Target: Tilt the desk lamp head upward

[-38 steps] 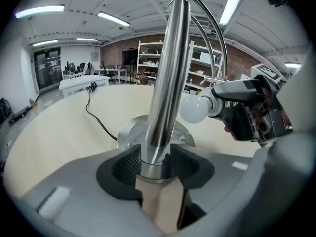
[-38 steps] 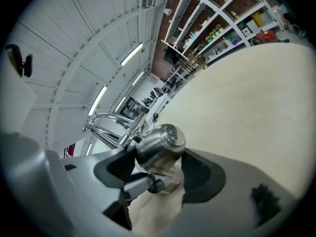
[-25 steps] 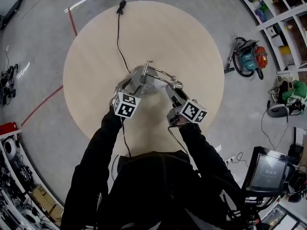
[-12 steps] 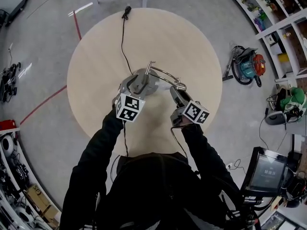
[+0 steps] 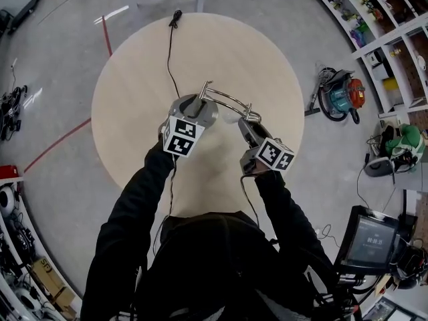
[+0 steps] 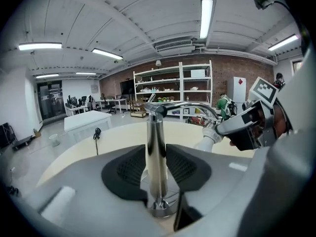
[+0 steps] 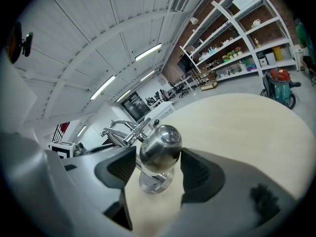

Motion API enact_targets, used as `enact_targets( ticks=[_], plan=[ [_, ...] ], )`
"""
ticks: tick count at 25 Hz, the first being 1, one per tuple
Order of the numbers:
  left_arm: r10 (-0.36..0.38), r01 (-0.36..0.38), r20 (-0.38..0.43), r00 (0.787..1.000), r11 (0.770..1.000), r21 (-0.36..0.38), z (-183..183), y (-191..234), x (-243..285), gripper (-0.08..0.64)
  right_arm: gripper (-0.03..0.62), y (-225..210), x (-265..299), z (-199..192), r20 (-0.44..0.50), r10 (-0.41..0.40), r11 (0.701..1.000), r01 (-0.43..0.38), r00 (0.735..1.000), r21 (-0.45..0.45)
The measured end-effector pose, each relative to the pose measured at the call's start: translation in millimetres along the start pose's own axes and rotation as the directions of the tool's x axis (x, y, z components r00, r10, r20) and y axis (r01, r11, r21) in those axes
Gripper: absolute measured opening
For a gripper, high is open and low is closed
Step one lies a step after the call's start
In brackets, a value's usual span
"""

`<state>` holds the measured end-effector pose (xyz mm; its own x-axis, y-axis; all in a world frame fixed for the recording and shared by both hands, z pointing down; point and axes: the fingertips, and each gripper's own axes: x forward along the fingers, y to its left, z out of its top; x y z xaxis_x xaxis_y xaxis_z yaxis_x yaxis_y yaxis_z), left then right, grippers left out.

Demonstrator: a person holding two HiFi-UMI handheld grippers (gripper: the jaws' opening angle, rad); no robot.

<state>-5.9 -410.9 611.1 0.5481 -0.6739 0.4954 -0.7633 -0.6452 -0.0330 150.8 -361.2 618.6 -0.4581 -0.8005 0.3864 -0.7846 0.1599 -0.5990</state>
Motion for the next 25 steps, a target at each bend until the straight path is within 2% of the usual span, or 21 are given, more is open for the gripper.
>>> enact_targets(
  ticks=[1,7,15,22,25],
  plan=[
    [0.001,-0.001,0.004,1.000,1.000,-0.005,1,0,1,0.124,0.296,1,0,2,-0.001,0.001,1.000,-0.001,1.000,-0.011],
    [-0.006,0.005,-0.011,1.000,0.999,-0.045,-1,1,10,0.121,0.296,5,-8,18,0.021,0.009,0.998,-0.008,1.000,-0.067],
    [-0.007,0.005,-0.031,0.999,0.996,-0.084,-5,4,10,0.120,0.290,7,-12,25,0.030,-0.006,0.995,0.009,1.000,-0.097],
    [0.018,-0.017,0.008,1.000,0.997,-0.079,11,3,-11,0.112,0.281,23,-30,40,0.062,-0.009,0.989,0.018,0.998,-0.150],
    [0.027,-0.023,0.036,0.999,0.995,-0.101,18,5,-26,0.109,0.278,36,-39,43,0.078,0.001,0.989,0.011,0.997,-0.150]
  ],
)
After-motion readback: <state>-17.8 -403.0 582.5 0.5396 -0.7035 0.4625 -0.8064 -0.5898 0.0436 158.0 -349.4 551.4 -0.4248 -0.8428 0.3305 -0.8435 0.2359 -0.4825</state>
